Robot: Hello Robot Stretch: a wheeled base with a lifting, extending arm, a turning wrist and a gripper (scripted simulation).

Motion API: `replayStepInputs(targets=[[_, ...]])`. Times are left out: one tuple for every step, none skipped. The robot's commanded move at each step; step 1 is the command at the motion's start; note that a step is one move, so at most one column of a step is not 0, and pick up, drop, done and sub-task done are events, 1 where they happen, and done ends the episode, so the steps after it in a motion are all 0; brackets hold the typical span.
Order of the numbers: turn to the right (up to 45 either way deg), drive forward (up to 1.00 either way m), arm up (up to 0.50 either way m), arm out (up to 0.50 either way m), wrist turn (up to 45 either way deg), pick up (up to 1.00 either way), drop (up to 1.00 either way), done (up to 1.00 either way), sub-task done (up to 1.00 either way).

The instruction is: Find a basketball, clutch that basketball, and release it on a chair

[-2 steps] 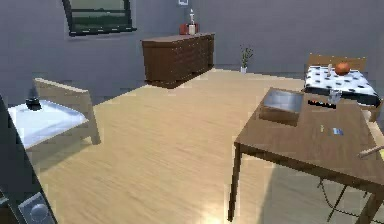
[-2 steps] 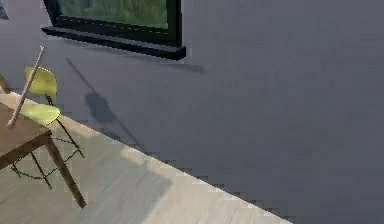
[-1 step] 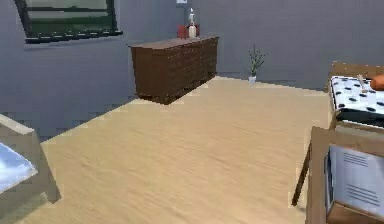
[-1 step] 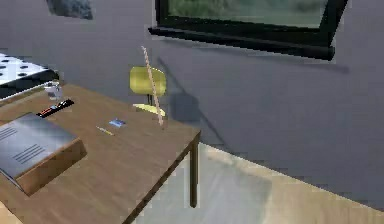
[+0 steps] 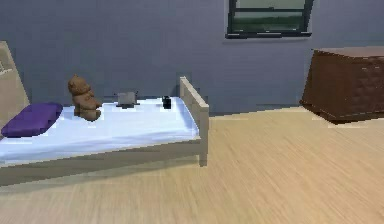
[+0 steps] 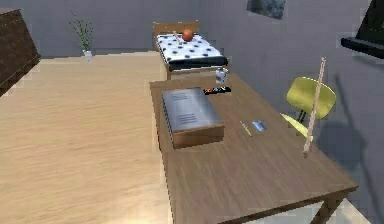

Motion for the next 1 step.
replayStepInputs(targets=[[-6.0,0.00,0.00,0.00,0.0,0.00,0.00,0.00,0.00]])
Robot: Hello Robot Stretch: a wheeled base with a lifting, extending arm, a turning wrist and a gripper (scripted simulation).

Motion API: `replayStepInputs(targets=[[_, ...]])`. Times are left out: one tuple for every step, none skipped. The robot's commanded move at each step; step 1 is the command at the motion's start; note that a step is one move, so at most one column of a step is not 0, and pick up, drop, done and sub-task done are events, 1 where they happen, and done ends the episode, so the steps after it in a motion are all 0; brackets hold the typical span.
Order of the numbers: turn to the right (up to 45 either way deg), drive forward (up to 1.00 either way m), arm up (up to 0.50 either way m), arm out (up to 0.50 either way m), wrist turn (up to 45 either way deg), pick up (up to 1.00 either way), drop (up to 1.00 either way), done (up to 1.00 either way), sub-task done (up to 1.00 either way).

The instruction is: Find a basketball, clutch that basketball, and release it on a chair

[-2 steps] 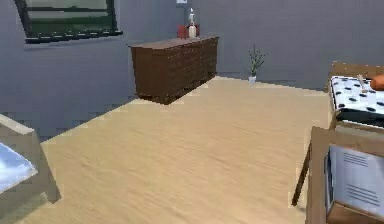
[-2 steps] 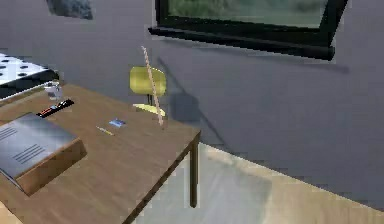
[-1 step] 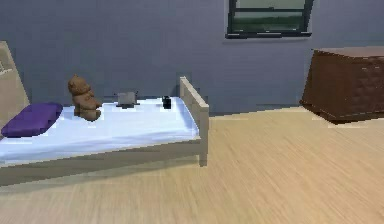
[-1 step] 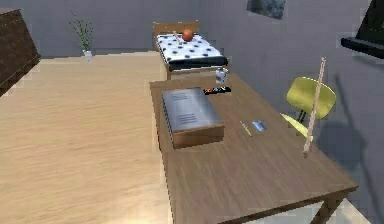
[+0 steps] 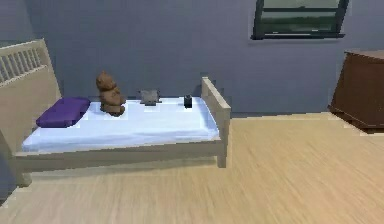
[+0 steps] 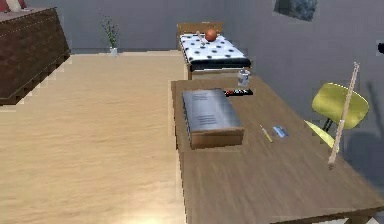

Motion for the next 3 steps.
replayStepInputs(targets=[[0.0,0.15,0.00,0.00,0.0,0.00,0.00,0.00,0.00],[45.0,0.00,0.00,0.00,0.0,0.00,0.00,0.00,0.00],[33.0,0.00,0.00,0.00,0.0,0.00,0.00,0.00,0.00]])
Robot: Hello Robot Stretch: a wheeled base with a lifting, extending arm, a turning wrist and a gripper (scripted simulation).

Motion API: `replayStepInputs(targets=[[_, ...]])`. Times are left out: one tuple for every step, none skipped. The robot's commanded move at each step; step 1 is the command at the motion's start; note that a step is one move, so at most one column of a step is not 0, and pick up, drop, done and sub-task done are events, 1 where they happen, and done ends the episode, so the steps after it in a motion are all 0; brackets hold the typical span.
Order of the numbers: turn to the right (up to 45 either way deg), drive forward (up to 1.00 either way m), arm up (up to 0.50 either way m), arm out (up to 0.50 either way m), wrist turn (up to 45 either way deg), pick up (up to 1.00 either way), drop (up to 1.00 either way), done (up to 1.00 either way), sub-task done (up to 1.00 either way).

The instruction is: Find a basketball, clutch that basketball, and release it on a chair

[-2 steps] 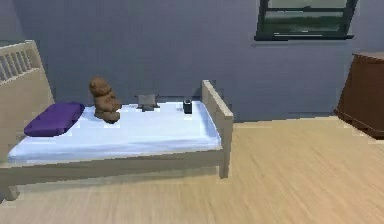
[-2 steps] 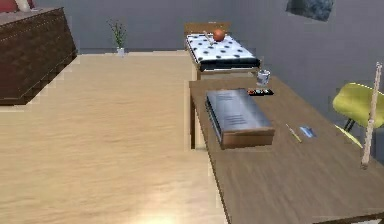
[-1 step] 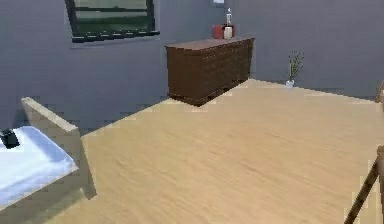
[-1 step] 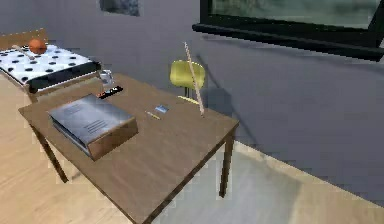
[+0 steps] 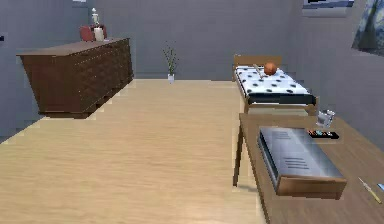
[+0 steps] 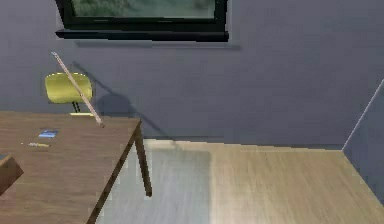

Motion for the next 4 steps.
replayStepInputs(targets=[[3.0,0.00,0.00,0.00,0.0,0.00,0.00,0.00,0.00],[-45.0,0.00,0.00,0.00,0.0,0.00,0.00,0.00,0.00],[-24.0,0.00,0.00,0.00,0.0,0.00,0.00,0.00,0.00],[0.0,0.25,0.00,0.00,0.0,0.00,0.00,0.00,0.00]])
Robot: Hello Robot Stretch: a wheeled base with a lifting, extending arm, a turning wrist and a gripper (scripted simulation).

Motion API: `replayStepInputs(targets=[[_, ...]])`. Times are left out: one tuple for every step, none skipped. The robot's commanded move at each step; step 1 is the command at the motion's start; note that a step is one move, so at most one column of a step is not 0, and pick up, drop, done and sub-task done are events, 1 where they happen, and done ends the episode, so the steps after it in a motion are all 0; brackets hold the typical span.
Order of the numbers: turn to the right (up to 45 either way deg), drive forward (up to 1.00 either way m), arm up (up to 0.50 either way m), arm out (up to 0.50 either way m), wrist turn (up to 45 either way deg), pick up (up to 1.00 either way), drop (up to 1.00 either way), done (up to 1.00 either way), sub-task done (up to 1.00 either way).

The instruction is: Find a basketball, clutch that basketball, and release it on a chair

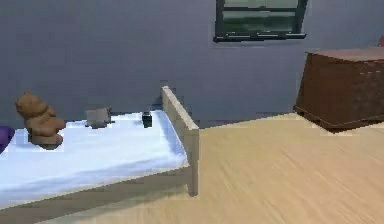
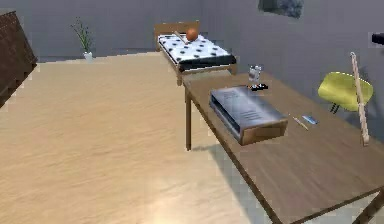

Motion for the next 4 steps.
replayStepInputs(targets=[[45.0,0.00,0.00,0.00,0.0,0.00,0.00,0.00,0.00],[24.0,0.00,0.00,0.00,0.0,0.00,0.00,0.00,0.00],[0.0,1.00,0.00,0.00,0.0,0.00,0.00,0.00,0.00],[3.0,0.00,0.00,0.00,0.0,0.00,0.00,0.00,0.00]])
